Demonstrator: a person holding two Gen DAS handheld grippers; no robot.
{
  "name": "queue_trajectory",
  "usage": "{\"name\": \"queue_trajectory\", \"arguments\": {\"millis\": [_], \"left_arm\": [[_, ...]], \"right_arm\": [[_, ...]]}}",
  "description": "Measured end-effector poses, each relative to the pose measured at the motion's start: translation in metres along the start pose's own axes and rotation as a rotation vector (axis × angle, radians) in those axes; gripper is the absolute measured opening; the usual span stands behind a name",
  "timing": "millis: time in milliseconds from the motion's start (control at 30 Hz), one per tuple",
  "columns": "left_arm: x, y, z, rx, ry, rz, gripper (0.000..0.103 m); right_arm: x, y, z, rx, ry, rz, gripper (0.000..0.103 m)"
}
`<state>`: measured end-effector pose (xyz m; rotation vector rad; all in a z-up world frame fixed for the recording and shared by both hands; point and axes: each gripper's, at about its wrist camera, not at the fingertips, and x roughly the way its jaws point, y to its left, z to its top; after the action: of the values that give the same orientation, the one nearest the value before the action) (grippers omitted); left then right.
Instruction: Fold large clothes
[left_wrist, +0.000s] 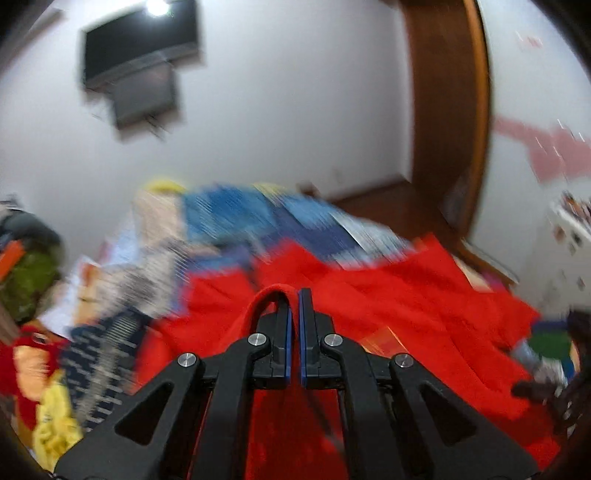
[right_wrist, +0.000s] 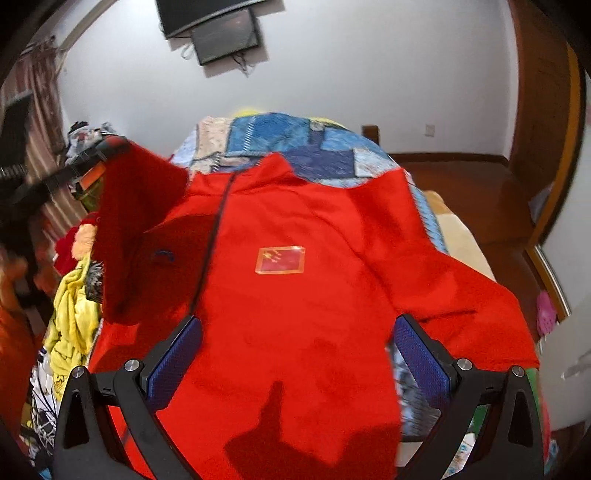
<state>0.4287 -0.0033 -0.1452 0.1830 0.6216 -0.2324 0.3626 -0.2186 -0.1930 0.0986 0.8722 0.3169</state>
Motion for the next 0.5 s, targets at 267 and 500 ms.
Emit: {"name": "queue_trajectory", "arguments": {"millis": [267, 500], "left_arm": [[0.074, -0.077, -0.081, 0.061, 0.286, -0.168, 0.002], [0.068, -0.079, -0.105, 0.0, 0.379, -0.234, 0.01]], "right_arm": [[0.0, -0.015, -0.008, -0.016, 0.036, -0.037, 0.103], [0.002, 0.001, -0.005, -0.06, 0.045, -0.044, 0.103]]}}
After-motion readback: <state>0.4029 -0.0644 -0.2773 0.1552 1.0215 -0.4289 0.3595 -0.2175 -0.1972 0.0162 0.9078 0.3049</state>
